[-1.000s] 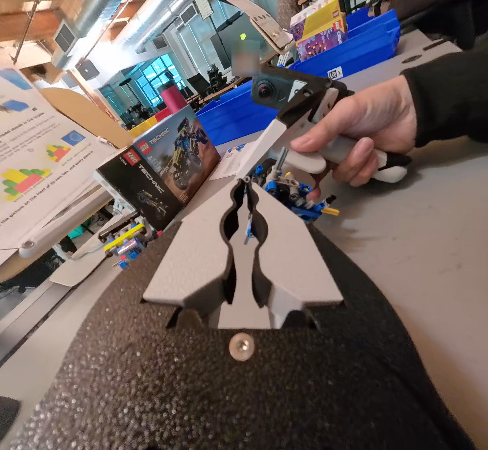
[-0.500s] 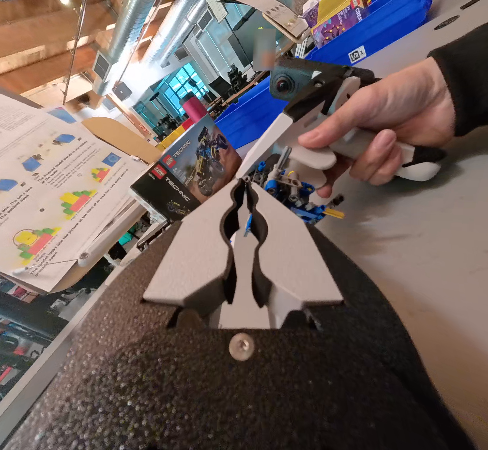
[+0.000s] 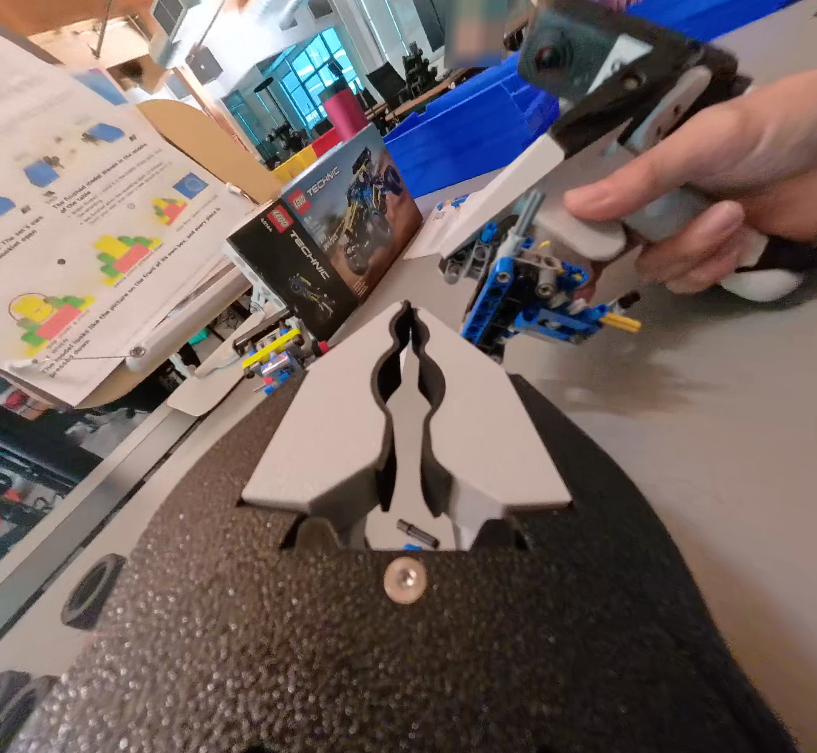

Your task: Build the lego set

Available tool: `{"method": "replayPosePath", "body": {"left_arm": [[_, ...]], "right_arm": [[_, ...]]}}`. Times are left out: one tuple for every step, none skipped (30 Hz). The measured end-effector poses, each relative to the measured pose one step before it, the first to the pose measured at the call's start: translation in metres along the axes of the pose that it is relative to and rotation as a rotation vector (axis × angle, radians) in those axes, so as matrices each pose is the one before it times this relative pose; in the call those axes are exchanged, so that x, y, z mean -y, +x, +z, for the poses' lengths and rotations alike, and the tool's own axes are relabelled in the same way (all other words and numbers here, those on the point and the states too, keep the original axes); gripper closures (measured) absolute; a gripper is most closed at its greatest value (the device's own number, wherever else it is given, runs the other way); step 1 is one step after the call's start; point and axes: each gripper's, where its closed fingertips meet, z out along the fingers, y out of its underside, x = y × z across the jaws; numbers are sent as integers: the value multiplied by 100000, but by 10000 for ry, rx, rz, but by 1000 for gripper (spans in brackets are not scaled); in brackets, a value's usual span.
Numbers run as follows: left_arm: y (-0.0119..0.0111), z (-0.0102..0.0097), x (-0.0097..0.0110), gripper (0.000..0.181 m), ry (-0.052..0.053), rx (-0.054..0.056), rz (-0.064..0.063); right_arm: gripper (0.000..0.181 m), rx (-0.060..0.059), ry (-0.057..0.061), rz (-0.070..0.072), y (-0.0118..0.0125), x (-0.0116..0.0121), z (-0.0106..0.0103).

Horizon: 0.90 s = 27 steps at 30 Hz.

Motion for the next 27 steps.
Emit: {"method": "replayPosePath", "body": {"left_arm": [[-128,76,-290,181,-166,34,238],[-140,36,-390,181,-164,29,210],[-40,-37,-387,181,-109,-50,111],[-15,-131,-202,181,0,-114,-13],[-186,-248,20,181,80,-43,-97],[-185,-294,284,181,185,-95,-172],[-107,-352,528,181,300,-201,-282],[-121,-384,487,181,239,-238,-367],[291,-392,480,181,200,-606,-241],[586,-549,592,181,195,-860,-32],[993,-797,631,179,150,-1128,33],[1527,-1006,481,178,-5,-1389,-139],[1239,-1055,223,172,-136,-953,-405],[1374,-1011,-100,170,-173,-778,-395],[2102,-950,-578,174,-329,-1066,-363],[1865,-739,-1144,171,-650,-749,-648],[1291,-500,-1666,168,-936,-262,-848],[1092,-289,-1972,166,-1016,-35,-686],[289,-105,-2002,163,-882,558,-385],[-430,-8,-1792,160,-650,1048,-198],[-73,111,-1523,158,-459,738,-130],[216,250,-1112,150,-253,351,-277],[-68,174,-172,150,241,273,-660],[-47,82,365,157,455,30,-795],[355,96,159,163,201,-269,-563],[83,118,-206,163,-109,-5,-243],[-138,26,-109,163,-50,265,113]], "right_arm": [[174,-572,-89,-534,655,114,-252],[174,-242,-188,-362,251,-149,-43],[174,-268,39,-334,277,96,6],[174,-278,247,-360,219,417,-86],[174,-40,276,-222,30,509,-198],[174,-68,342,-32,235,588,-308],[174,-113,365,53,332,577,-356],[174,-9,309,-75,43,497,-324],[174,27,185,-215,-169,302,-253],[175,37,153,-194,-215,217,-166],[174,-24,68,-98,-69,85,-61],[174,22,-8,-58,-71,0,14],[174,136,11,-110,-237,32,31],[174,113,66,-147,-248,100,19],[175,-12,10,-81,-63,4,18],[174,5,-53,-24,-44,-82,37],[174,102,-13,-31,-175,-23,10],[175,28,45,-37,-75,44,0],[175,18,42,-8,-56,20,-6],[174,7,17,13,-6,11,-2],[175,-12,22,3,16,26,-9],[175,36,10,20,-32,-1,7],[174,74,0,35,-73,-6,19],[175,36,28,39,-11,17,34],[175,-2,36,31,32,23,23],[174,4,-5,33,24,-20,34],[174,48,-32,8,-63,-51,20]]}}
